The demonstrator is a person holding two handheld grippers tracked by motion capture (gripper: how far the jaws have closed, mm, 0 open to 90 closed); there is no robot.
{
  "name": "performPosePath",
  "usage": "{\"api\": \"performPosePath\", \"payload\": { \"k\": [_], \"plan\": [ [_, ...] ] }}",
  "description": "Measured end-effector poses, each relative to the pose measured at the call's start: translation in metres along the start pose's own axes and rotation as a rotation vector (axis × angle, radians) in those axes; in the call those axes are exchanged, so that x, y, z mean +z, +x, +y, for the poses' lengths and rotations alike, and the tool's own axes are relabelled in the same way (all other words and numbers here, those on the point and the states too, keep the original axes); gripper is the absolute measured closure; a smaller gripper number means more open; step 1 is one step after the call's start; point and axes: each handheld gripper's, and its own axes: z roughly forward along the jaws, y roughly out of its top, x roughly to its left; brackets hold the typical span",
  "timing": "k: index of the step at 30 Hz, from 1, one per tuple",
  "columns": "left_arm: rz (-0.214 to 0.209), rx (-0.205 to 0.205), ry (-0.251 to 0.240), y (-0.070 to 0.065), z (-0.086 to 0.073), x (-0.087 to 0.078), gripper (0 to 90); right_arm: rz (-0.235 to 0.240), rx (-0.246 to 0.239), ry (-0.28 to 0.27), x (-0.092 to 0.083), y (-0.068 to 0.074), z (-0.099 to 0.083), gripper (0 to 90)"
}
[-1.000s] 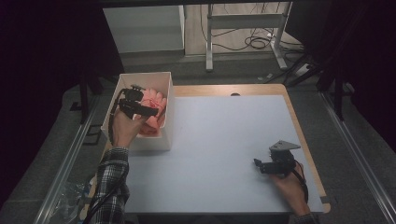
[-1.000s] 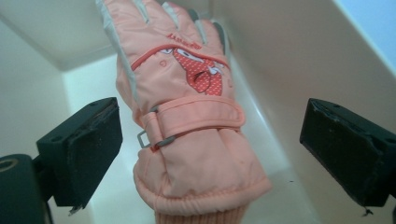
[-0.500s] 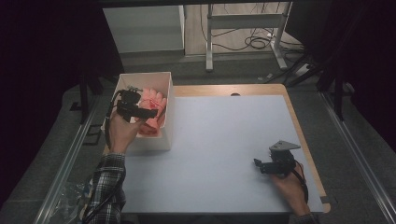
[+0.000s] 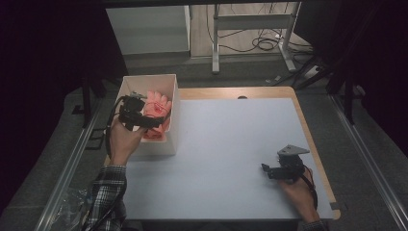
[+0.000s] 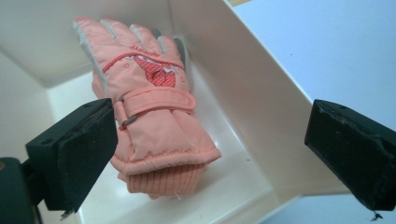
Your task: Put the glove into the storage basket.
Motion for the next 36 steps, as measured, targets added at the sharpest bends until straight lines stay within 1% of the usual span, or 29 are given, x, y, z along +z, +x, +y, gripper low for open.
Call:
{"api": "performPosePath", "payload": {
  "k": [5, 10, 14, 15, 17, 19, 20, 21, 22, 24, 30, 31, 33, 34, 36],
  "plan": [
    [-0.007, 0.008, -0.006, -0.003, -0.004, -0.006, 2.1, 0.000, 0.000, 0.000, 0.000, 0.000, 0.000, 16.6],
    [-0.011, 0.018, -0.021, -0.007, -0.014, -0.014, 2.1, -0.001, -0.001, 0.000, 0.000, 0.000, 0.000, 16.6],
    [-0.009, 0.034, -0.020, -0.009, -0.023, -0.018, 2.0, -0.001, -0.002, 0.000, 0.000, 0.000, 0.000, 16.6],
    [-0.009, 0.034, -0.020, -0.009, -0.023, -0.018, 2.0, -0.001, -0.002, 0.000, 0.000, 0.000, 0.000, 16.6],
    [-0.015, 0.034, -0.026, -0.011, -0.031, -0.020, 2.0, -0.001, -0.002, 0.000, 0.000, 0.000, 0.000, 16.5],
    [-0.013, 0.040, -0.023, -0.011, -0.034, -0.021, 2.0, -0.002, -0.003, 0.002, 0.000, 0.000, 0.000, 16.6],
    [-0.012, 0.045, -0.021, -0.012, -0.039, -0.022, 2.0, -0.002, -0.003, 0.002, 0.000, 0.000, 0.000, 16.5],
    [-0.012, 0.045, -0.021, -0.012, -0.039, -0.022, 2.0, -0.002, -0.003, 0.002, 0.000, 0.000, 0.000, 16.5],
    [-0.011, 0.043, -0.026, -0.013, -0.043, -0.023, 1.9, -0.002, -0.004, 0.001, 0.000, 0.000, 0.000, 16.5],
    [-0.017, 0.045, -0.030, -0.014, -0.048, -0.024, 1.9, -0.002, -0.002, 0.002, 0.000, 0.000, 0.000, 16.5],
    [-0.030, 0.069, -0.034, -0.024, -0.057, -0.025, 1.9, -0.004, -0.005, 0.001, 0.000, 0.000, 0.000, 16.5],
    [-0.030, 0.069, -0.034, -0.024, -0.057, -0.025, 1.9, -0.004, -0.005, 0.001, 0.000, 0.000, 0.000, 16.5],
    [-0.038, 0.077, -0.037, -0.029, -0.059, -0.025, 1.9, -0.004, -0.006, 0.001, 0.000, 0.000, 0.000, 16.5],
    [-0.046, 0.086, -0.040, -0.034, -0.061, -0.025, 1.9, -0.005, -0.005, 0.001, 0.000, 0.000, 0.000, 16.6],
    [-0.049, 0.090, -0.041, -0.037, -0.062, -0.025, 1.9, -0.005, -0.007, 0.001, 0.000, 0.000, 0.000, 16.5]
  ]
}}
